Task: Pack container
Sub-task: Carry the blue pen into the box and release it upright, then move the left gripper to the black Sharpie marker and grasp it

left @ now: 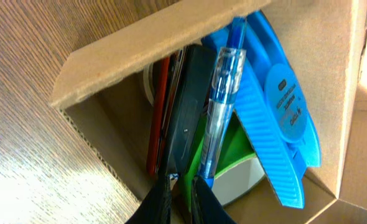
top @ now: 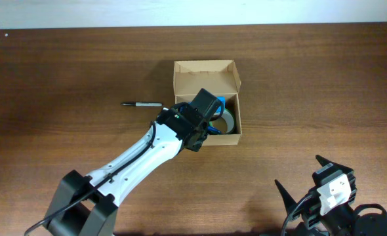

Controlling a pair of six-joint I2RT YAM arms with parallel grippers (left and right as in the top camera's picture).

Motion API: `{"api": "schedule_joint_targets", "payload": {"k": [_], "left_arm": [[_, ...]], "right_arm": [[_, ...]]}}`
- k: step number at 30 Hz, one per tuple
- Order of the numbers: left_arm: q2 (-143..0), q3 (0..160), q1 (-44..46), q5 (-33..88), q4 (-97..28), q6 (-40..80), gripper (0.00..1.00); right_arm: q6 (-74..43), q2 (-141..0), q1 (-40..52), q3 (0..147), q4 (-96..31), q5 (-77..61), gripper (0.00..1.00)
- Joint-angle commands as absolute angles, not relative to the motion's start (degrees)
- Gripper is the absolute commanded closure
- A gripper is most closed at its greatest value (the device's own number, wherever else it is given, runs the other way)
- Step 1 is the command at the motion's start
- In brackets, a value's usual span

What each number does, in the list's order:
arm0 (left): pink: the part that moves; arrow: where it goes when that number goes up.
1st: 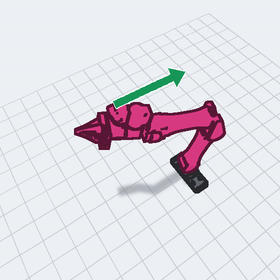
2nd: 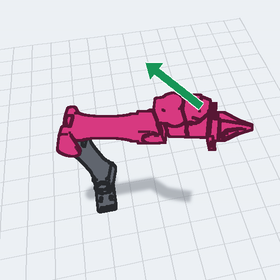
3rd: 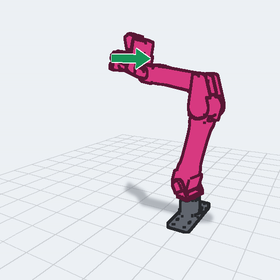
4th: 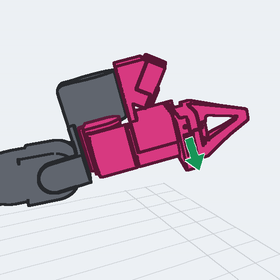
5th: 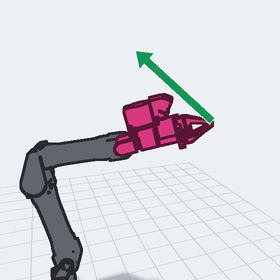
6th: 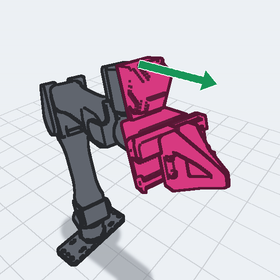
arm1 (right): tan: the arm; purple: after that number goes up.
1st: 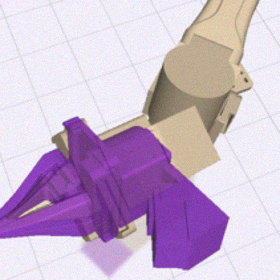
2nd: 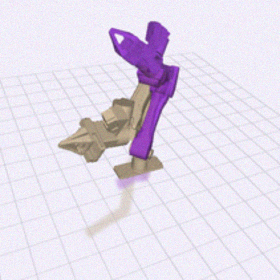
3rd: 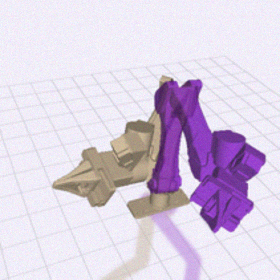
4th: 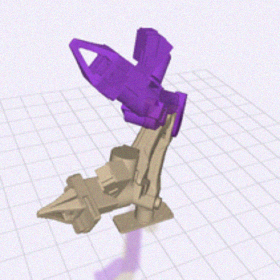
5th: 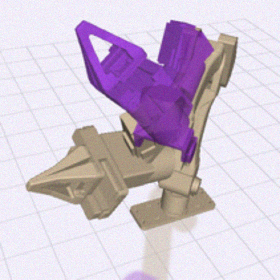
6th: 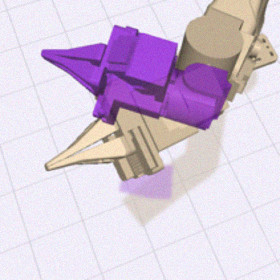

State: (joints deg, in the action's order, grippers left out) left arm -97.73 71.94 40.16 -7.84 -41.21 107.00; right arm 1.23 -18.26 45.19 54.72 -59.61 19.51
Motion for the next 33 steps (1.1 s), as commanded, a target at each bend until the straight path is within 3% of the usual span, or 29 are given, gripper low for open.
{"api": "schedule_joint_targets", "payload": {"k": [1, 33], "left_arm": [[-98.8, 72.1, 40.3, -10.3, -41.6, 107.4, 0.89], [-101.0, 73.1, 40.4, -15.4, -33.9, 105.2, 0.89]], "right_arm": [[0.4, -18.1, 44.9, 54.5, -59.4, 20.2, 0.01], [0.4, -18.1, 44.9, 54.5, -59.4, 20.2, 0.01]]}}
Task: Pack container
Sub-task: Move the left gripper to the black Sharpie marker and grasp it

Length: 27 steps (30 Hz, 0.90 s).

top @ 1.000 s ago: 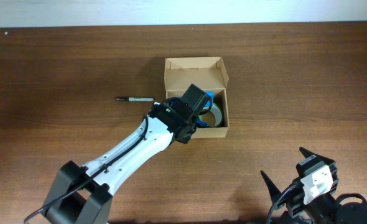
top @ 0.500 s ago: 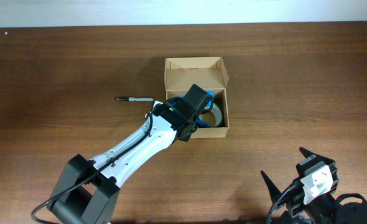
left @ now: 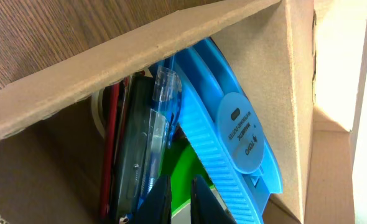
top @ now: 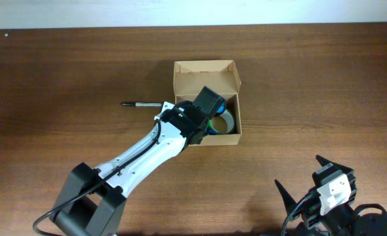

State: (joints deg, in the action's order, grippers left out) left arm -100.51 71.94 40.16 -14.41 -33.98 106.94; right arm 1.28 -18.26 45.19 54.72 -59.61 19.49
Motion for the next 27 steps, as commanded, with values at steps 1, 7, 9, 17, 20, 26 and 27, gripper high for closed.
{"api": "schedule_joint_targets", "payload": {"k": [1, 7, 9, 17, 20, 26, 27], "left_arm": [[-100.5, 73.6, 40.4, -15.2, -33.9, 102.6, 0.89], [-92.4, 75.8, 39.8, -12.8, -35.9, 77.5, 0.61], [-89.9, 75.8, 38.7, -14.3, -38.5, 74.9, 0.55], [-87.9, 75.8, 27.8, -17.3, -43.1, 76.2, 0.54], [-88.6, 75.8, 23.0, -17.3, -43.0, 79.4, 0.53], [-94.0, 75.8, 14.3, -11.8, -39.2, 80.3, 0.0], [-95.0, 75.9, 13.6, -10.7, -39.2, 80.3, 0.0]], "right_arm": [[0.3, -18.1, 44.9, 54.5, -59.4, 20.2, 0.01], [0.3, -18.1, 44.9, 54.5, -59.4, 20.2, 0.01], [0.4, -18.1, 44.9, 54.5, -59.4, 20.2, 0.01], [0.4, -18.1, 44.9, 54.5, -59.4, 20.2, 0.01], [0.3, -18.1, 44.9, 54.5, -59.4, 20.2, 0.01], [0.4, -18.1, 44.9, 54.5, -59.4, 20.2, 0.01], [0.3, -18.1, 44.9, 54.5, -59.4, 20.2, 0.01]]}}
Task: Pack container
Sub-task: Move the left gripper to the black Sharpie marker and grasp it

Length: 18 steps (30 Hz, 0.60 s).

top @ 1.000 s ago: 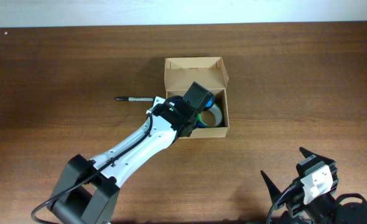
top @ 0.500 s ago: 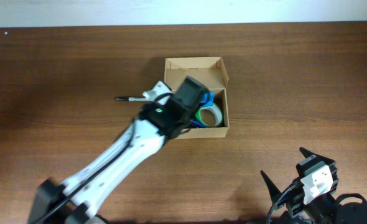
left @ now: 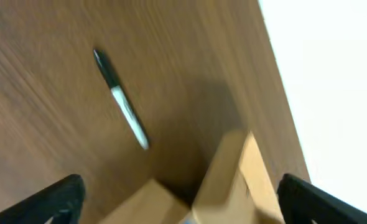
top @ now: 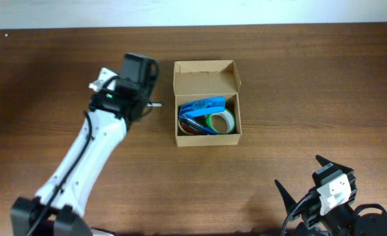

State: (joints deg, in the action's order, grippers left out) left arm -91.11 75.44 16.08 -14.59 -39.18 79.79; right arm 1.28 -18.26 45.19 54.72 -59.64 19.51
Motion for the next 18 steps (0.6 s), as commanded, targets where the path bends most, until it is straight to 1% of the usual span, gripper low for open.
{"api": "schedule_joint_targets", "payload": {"k": [1, 4, 14, 18], "left_arm": [[-96.4, 76.1, 12.7, -9.7, -39.2, 80.6, 0.0], [-100.6, 77.2, 11.1, -7.6, -39.3, 82.9, 0.0], [-111.7, 85.7, 10.6, -6.2, -41.4, 82.9, 0.0], [-115.2, 89.4, 10.6, -5.6, -43.8, 82.9, 0.05]], "right_arm": [[0.3, -18.1, 44.9, 54.5, -59.4, 20.2, 0.01], [0.4, -18.1, 44.9, 54.5, -59.4, 20.2, 0.01], [0.3, -18.1, 44.9, 54.5, -59.4, 20.2, 0.01], [0.3, -18.1, 44.9, 54.5, -59.4, 20.2, 0.01]]}}
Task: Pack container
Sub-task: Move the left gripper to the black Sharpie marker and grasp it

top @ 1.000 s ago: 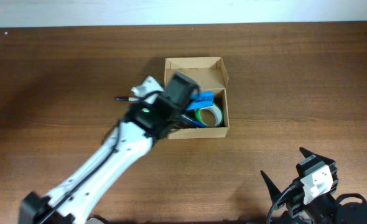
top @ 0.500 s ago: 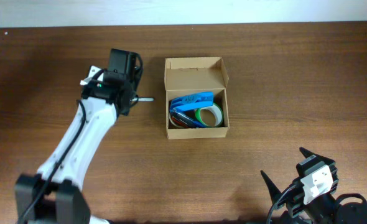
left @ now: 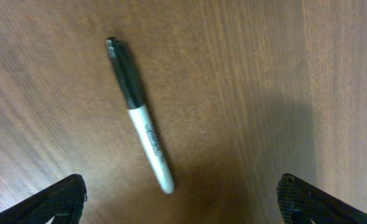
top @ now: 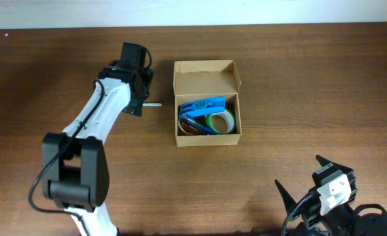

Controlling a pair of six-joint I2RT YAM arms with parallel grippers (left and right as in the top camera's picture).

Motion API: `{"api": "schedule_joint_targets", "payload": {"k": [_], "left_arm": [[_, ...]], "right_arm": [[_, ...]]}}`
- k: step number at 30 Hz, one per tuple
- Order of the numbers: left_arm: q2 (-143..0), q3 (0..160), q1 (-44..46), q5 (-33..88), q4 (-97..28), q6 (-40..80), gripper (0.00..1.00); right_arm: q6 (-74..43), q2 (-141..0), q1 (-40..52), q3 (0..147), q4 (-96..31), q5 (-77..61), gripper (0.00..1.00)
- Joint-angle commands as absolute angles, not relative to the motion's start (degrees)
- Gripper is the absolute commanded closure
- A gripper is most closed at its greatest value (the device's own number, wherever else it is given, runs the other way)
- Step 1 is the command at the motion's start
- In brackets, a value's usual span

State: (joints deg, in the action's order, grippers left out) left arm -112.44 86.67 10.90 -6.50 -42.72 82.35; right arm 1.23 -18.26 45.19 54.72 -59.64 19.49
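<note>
A black-capped grey marker (left: pixel 140 116) lies flat on the wooden table, left of the open cardboard box (top: pixel 206 135); in the overhead view only its tip (top: pixel 155 104) shows past my arm. My left gripper (left: pixel 182 202) hangs directly over the marker, open wide, with one fingertip (left: pixel 56 198) at each lower corner of its view. The box holds a blue tape dispenser (top: pixel 203 105), a green-rimmed tape roll (top: pixel 221 119) and other items. My right gripper (top: pixel 298 180) rests at the table's front right, open.
The box's lid flap (top: pixel 204 68) stands open at the far side. Bare wooden table (top: pixel 311 85) stretches to the right of the box and to the left of my arm.
My left gripper has shifted slightly toward the marker and lower; the marker now lies centred and larger between the open fingers. The box has left the wrist view. The right arm is unchanged.
My left gripper was shut on a blue pen inside the box, beside the blue dispenser. It then sat deeper in the box with the pen. Later it was open, out of the box, left of it near the marker, and now hangs over the marker.
</note>
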Motion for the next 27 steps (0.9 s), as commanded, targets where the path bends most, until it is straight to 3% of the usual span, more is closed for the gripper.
{"api": "schedule_joint_targets", "payload": {"k": [1, 5, 12, 13, 15, 27], "left_arm": [[-116.1, 90.2, 10.6, -5.3, -44.4, 82.9, 0.05], [-118.2, 91.9, 10.2, -3.9, -46.1, 82.9, 0.11], [-120.1, 92.0, 9.0, -0.8, -49.2, 82.9, 0.11], [-120.5, 92.0, 8.9, -0.5, -49.3, 82.9, 0.18], [-121.1, 92.0, 8.9, -0.1, -49.3, 82.9, 0.23], [-123.9, 92.0, 8.9, 0.1, -49.3, 83.3, 0.36]], "right_arm": [[0.3, -18.1, 44.9, 54.5, -59.4, 20.2, 0.01], [0.4, -18.1, 44.9, 54.5, -59.4, 20.2, 0.01], [0.3, -18.1, 44.9, 54.5, -59.4, 20.2, 0.01], [0.4, -18.1, 44.9, 54.5, -59.4, 20.2, 0.01], [0.4, -18.1, 44.9, 54.5, -59.4, 20.2, 0.01], [0.4, -18.1, 44.9, 54.5, -59.4, 20.2, 0.01]]}}
